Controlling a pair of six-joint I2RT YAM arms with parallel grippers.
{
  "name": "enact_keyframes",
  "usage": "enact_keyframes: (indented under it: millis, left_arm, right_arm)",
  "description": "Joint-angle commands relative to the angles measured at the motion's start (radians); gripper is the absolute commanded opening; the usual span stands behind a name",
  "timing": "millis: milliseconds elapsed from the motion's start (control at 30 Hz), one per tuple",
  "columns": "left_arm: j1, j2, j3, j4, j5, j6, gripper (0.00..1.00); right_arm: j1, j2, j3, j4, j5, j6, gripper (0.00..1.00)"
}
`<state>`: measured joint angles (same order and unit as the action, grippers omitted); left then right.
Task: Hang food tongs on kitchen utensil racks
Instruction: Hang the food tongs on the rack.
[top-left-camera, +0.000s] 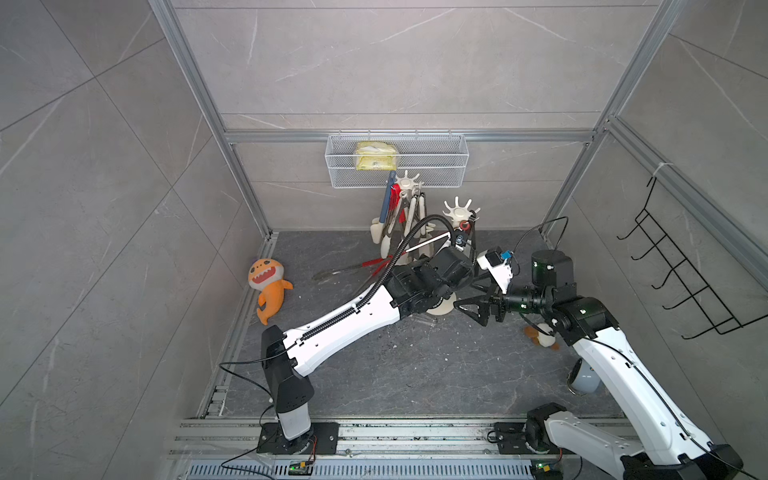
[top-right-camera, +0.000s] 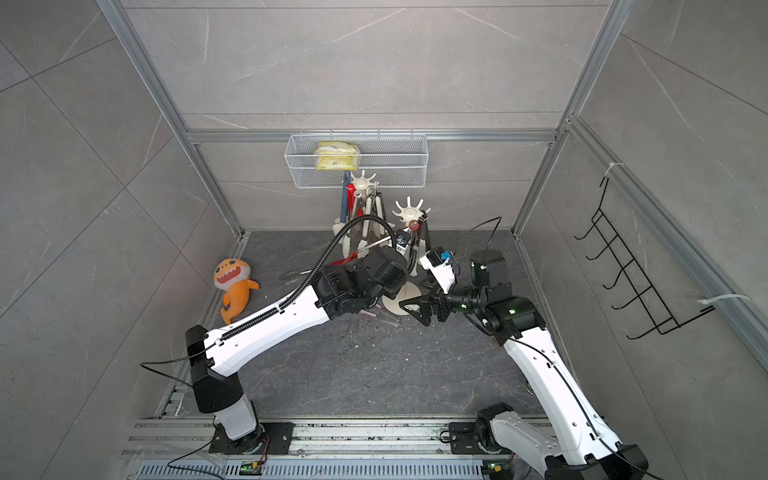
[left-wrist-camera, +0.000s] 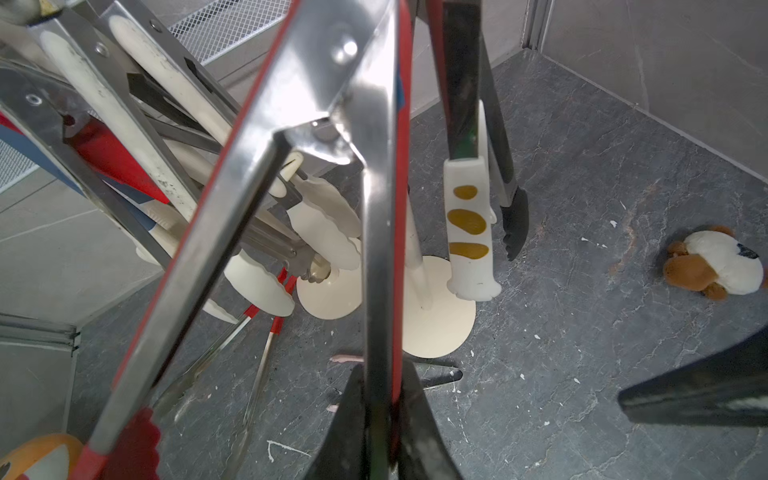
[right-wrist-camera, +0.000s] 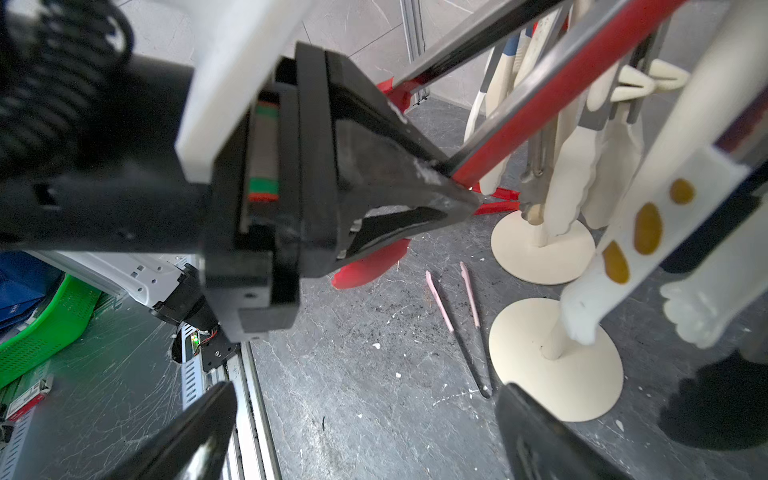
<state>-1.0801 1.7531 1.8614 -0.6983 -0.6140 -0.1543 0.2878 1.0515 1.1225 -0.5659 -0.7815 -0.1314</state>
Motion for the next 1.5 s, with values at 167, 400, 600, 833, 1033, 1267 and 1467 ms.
enact_keyframes:
  millis: [167,400,600,833,1033,1267,1467]
  left_arm:
    - [0.007,-0.128,-0.11,0.146,0.06,-0.013,0.45]
    - [0.008,-0.221,-0.214,0.232,0.095,-0.016,0.59]
    - [0.01,-0.413,-0.419,0.312,0.115,-0.01,0.77]
    - [0.192,-0.701,-0.625,0.158,0.218,-0.035,0.86]
    - [0.469,-0.81,-0.75,0.097,0.396,-0.031,0.85]
    - [0.612,-0.739,-0.834,0.146,0.521,-0.028,0.81]
    - [0.694,-0.681,-0.88,0.261,0.612,0.011,0.79]
  right_arm:
    - [0.004,-0.001,0.001,-0.005,-0.013,-0.007,1.0]
    - [0.004,0.011,0.007,0.007,-0.014,0.005,1.0]
    - [0.003,0.044,0.025,0.035,-0.036,0.026,1.0]
    - [0.006,0.094,0.117,0.033,-0.074,0.042,1.0]
    - [0.005,0.126,0.12,0.078,-0.107,0.107,1.0]
    - [0.004,0.094,0.097,0.098,-0.108,0.117,1.0]
    - [0.005,0.072,0.097,0.083,-0.109,0.123,1.0]
